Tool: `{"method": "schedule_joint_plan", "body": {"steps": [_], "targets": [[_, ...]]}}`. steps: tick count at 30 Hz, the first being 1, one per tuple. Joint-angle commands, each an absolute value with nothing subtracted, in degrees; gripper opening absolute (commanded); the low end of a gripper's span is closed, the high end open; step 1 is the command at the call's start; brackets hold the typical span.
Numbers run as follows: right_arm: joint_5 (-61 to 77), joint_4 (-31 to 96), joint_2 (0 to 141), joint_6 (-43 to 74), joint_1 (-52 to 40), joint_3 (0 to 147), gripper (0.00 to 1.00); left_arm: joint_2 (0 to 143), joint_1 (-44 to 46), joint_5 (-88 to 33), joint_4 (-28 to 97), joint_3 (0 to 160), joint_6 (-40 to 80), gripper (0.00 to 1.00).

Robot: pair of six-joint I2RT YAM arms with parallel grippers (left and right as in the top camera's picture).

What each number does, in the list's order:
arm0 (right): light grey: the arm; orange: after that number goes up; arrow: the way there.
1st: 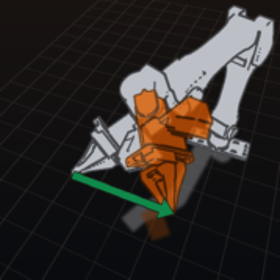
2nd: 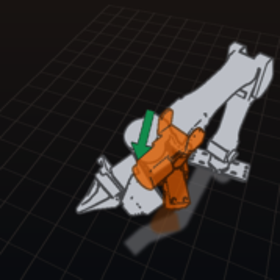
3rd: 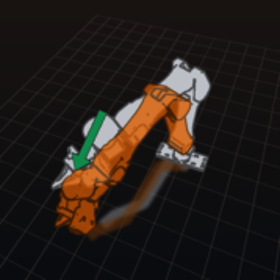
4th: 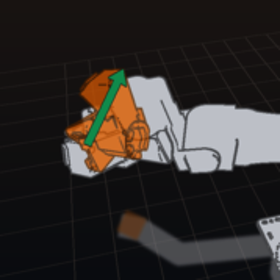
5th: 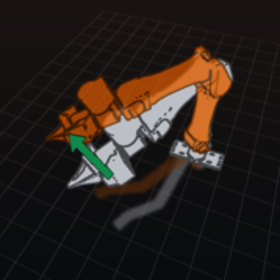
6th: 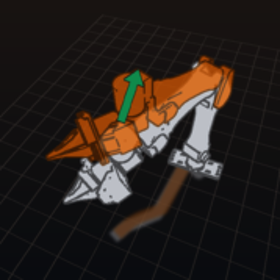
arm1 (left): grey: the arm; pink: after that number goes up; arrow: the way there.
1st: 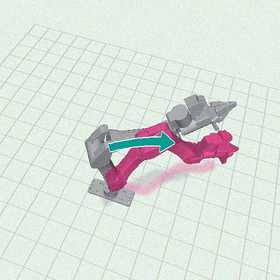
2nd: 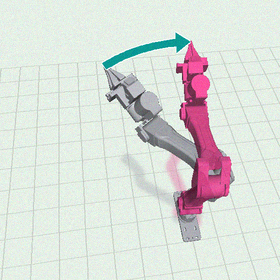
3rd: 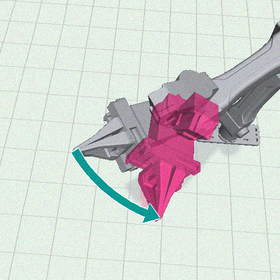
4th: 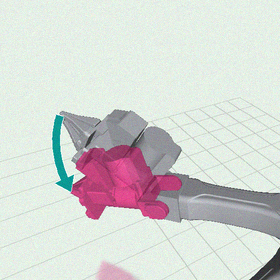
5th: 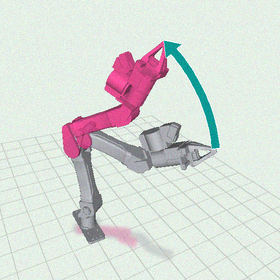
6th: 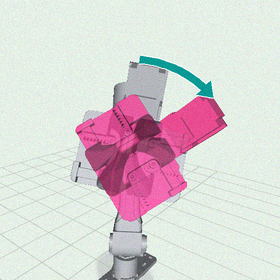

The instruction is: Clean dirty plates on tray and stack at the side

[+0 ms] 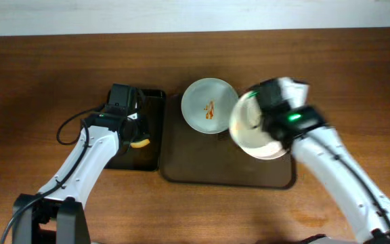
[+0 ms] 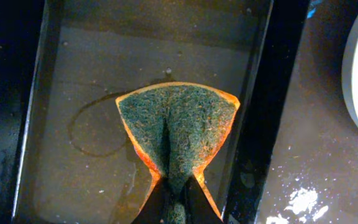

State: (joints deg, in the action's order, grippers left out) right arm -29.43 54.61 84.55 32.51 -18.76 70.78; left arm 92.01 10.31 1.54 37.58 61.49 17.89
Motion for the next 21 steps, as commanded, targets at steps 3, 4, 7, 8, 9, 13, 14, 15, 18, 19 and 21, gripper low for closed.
{"method": "schedule_joint_plan", "body": {"steps": [3,4,7,8,9,13,14,15,18,19,21], "targets": [[-12.62,55.05,82.94,31.51,10.11,72.31,0.04,92.20,9.96,1.69,37.36,61.52,16.16,0.00],[-12.60,55.07,83.46,31.53,14.81,72.29,0.04,92.20,9.96,1.69,37.36,61.52,16.16,0.00],[-12.60,54.89,87.37,31.57,26.83,71.79,0.04,92.20,9.96,0.82,37.36,61.52,16.16,0.00],[-12.62,54.57,89.69,31.53,29.36,71.79,0.04,92.20,9.96,0.84,37.34,61.52,16.16,0.00],[-12.62,54.35,91.50,31.55,30.20,71.79,0.04,92.20,9.96,0.84,37.36,61.52,16.19,0.00],[-9.34,54.00,95.50,29.54,30.39,71.81,0.29,92.20,9.96,0.84,37.36,61.52,16.16,0.00],[-3.46,54.02,95.46,25.30,30.39,71.94,0.36,92.20,9.96,0.84,37.34,61.54,16.16,0.00],[5.26,54.30,95.13,20.05,30.39,72.29,0.41,92.20,9.96,0.84,37.36,61.52,16.16,0.00],[21.47,60.10,92.40,4.14,23.05,80.29,0.48,92.20,9.96,0.86,37.36,61.52,16.16,0.00],[21.43,62.08,92.40,0.67,19.18,83.24,0.49,92.20,9.96,0.86,37.36,61.52,16.16,0.00],[18.41,58.41,92.40,-1.91,6.81,86.70,0.67,92.20,9.96,0.86,37.32,61.52,16.16,0.00]]}}
